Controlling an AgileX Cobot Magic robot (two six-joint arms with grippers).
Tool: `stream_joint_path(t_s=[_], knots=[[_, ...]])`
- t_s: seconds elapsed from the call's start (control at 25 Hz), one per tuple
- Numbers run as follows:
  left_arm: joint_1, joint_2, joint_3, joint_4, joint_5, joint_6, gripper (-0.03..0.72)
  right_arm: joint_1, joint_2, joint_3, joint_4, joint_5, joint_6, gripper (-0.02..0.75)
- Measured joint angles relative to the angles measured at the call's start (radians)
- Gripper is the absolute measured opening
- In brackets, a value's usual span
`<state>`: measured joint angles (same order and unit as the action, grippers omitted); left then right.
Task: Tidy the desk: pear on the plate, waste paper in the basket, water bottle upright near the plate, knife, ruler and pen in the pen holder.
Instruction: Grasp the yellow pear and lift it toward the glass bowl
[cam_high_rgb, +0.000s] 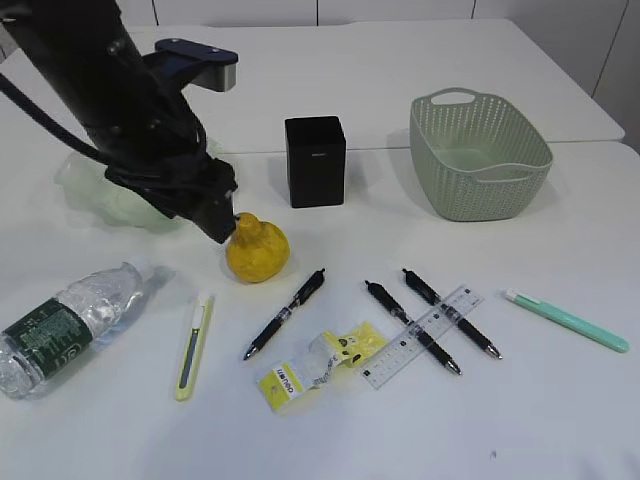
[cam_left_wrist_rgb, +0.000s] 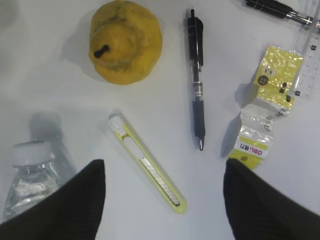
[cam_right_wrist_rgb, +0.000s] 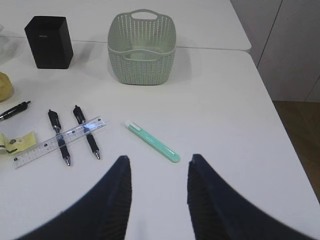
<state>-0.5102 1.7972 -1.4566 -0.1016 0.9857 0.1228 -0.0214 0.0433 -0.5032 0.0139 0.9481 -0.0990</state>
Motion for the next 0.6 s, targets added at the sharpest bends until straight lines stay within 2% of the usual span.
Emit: stream_joint_path(t_s=[0.28, 0.6], knots=[[0.0, 0.043, -0.002, 0.004, -0.067, -0.011, 0.542, 0.0, 0.0, 0.0, 0.0, 0.0, -0.004, 0.313], [0.0, 0.128, -0.081, 0.037, -0.096, -0.021, 0.542, 0.0, 0.0, 0.0, 0.0, 0.002, -0.007, 0.313]])
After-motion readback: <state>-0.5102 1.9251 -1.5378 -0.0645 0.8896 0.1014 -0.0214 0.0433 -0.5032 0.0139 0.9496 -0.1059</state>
